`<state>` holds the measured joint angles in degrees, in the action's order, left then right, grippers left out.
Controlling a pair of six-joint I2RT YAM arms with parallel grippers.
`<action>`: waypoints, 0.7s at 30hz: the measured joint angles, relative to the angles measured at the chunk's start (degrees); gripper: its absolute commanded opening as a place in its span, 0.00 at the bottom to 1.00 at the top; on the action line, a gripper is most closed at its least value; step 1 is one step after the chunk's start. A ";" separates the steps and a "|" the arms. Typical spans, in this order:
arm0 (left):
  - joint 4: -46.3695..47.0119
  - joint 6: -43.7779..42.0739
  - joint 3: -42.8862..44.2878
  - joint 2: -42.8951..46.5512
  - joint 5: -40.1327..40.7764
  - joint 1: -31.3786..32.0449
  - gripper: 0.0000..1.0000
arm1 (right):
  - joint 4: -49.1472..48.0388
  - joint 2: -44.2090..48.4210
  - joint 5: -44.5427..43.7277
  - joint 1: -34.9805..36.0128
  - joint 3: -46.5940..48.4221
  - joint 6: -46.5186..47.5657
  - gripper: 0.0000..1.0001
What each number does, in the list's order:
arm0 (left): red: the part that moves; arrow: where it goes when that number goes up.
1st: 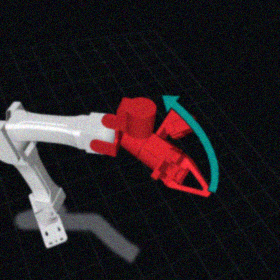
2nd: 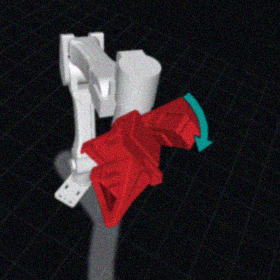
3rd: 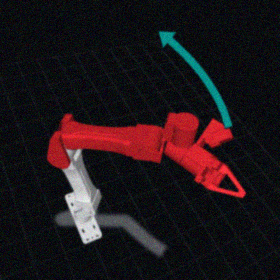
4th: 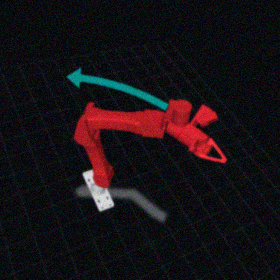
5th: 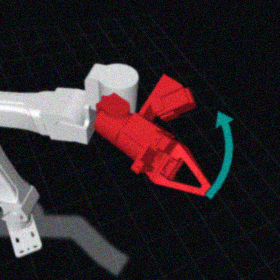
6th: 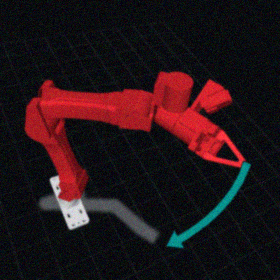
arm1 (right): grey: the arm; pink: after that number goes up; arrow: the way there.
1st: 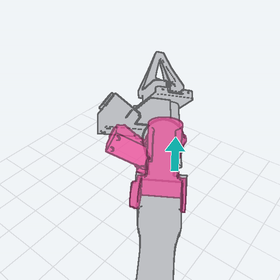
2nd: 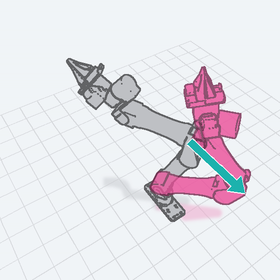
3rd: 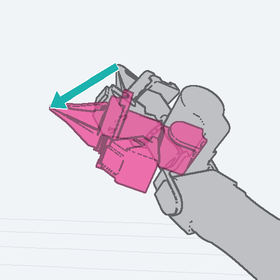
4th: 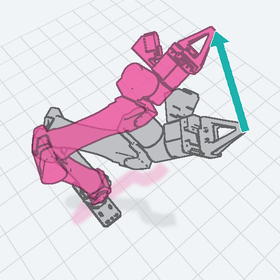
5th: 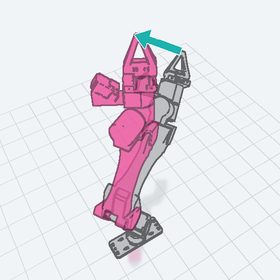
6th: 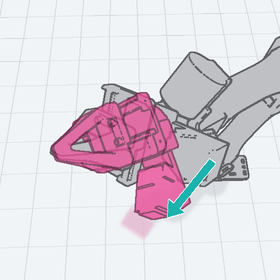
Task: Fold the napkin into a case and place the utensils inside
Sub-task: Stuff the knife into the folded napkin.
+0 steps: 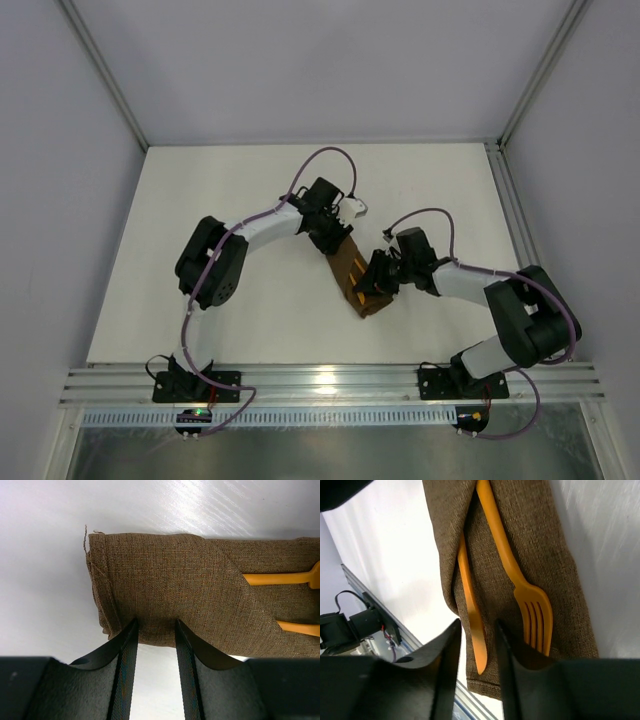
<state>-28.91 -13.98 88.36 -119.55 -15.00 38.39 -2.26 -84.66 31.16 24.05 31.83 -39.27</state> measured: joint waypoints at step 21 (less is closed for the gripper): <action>0.00 -0.37 -0.11 0.02 0.00 0.22 0.37 | 19.17 16.74 -22.29 12.00 2.80 9.22 0.03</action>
<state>-28.91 -14.35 88.25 -119.52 -15.00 38.61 16.91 -67.92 8.86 36.05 34.63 -30.04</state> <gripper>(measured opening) 0.372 0.118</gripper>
